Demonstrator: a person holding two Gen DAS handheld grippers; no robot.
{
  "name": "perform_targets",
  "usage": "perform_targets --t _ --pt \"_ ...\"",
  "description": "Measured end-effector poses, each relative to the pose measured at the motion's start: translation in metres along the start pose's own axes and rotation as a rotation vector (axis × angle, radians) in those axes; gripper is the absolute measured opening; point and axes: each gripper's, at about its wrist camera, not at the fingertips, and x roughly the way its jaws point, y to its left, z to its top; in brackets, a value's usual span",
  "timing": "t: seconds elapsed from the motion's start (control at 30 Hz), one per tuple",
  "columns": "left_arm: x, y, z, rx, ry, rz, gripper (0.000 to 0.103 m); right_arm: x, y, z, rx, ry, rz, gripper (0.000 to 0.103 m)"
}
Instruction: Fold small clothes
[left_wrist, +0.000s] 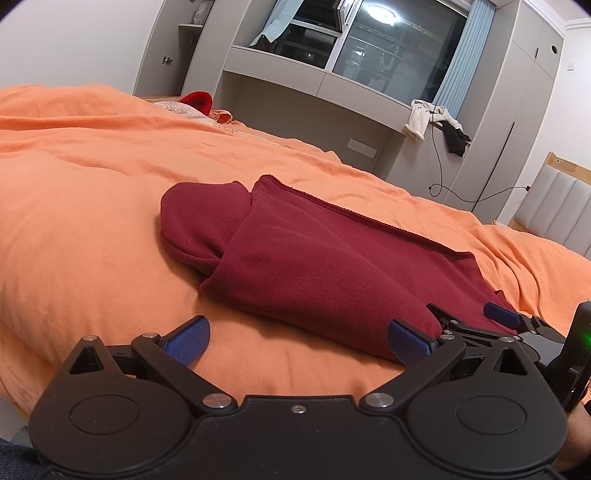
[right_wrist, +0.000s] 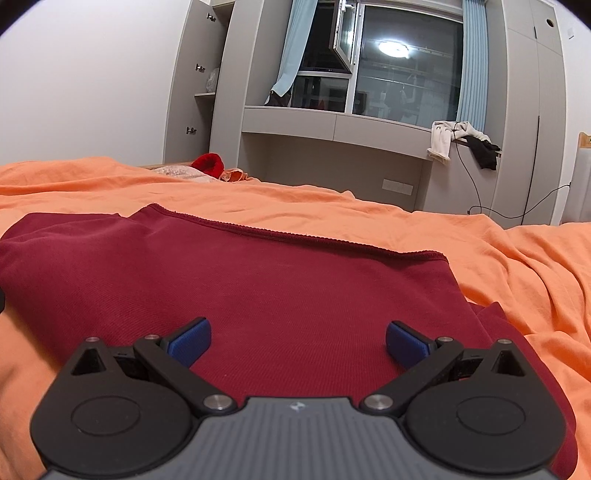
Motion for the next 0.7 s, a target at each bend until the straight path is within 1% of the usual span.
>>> perform_targets --t 0.7 --pt "0.0010 -0.0006 -0.0013 0.007 0.001 0.003 0.102 0.0006 -0.0005 -0.0015 -0.002 -0.002 -0.003 0.103"
